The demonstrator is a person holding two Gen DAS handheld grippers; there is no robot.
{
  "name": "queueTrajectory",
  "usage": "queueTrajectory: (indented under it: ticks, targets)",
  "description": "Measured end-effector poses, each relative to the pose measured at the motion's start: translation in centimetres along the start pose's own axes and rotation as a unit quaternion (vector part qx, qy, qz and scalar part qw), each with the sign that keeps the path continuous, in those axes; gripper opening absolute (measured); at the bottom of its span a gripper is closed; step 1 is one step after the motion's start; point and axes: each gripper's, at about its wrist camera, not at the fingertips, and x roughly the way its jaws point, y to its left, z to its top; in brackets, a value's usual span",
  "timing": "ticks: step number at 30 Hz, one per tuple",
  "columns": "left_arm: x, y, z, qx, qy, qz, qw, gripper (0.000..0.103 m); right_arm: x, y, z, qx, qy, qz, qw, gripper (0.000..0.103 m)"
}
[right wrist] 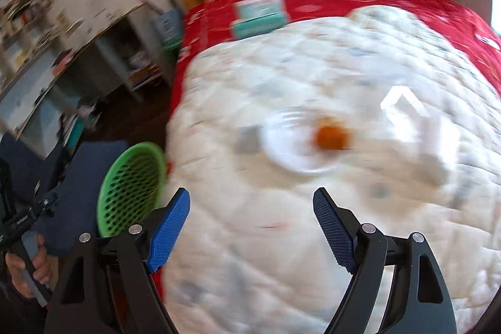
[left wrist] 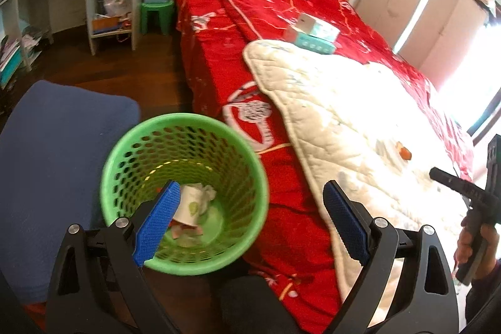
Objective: Collect trash
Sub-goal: 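Move both tools back to the pad toward the foam block and orange food piece, then grasp the orange food piece with the left tool while the right tool grasps the white foam block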
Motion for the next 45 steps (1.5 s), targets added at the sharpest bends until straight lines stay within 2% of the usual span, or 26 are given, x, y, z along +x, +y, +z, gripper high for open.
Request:
queueTrajectory:
  ticks: [9, 15, 19, 26, 30, 38, 45]
  targets:
    - [2.0, -5.9, 0.7, 0.055, 0.014, -0.027, 0.9980, 0.091, -1.9, -10.0, 1.4, 0.084, -0.028, -0.066, 0.994, 0.078]
    - [3.2, -9.7, 1.2, 0.083, 0.022, -0.054, 0.9948, 0.091, -1.2, -14.6, 2.3, 0.135, -0.025, -0.066, 0.988, 0.075]
    - [3.9, -12.0, 1.4, 0.098, 0.028, -0.072, 0.9922, 0.090, 0.0, -15.7, 2.7, 0.146, -0.018, -0.066, 0.987, 0.074]
    - [5.2, -17.2, 1.9, 0.155, 0.031, -0.093, 0.9831, 0.089, 2.2, -16.8, 3.3, 0.150, -0.002, -0.065, 0.987, 0.070]
    - [6.3, -20.7, 2.2, 0.195, 0.033, -0.106, 0.9745, 0.087, 2.9, -17.0, 3.4, 0.142, 0.005, -0.067, 0.988, 0.065]
    - [9.7, -26.5, 2.5, 0.248, 0.057, -0.148, 0.9557, 0.078, 2.0, -17.4, 3.1, 0.133, -0.007, -0.061, 0.989, 0.063]
    - [13.6, -30.6, 1.4, 0.291, 0.081, -0.155, 0.9406, 0.075, -0.2, -18.0, 2.8, 0.133, -0.024, -0.048, 0.990, 0.063]
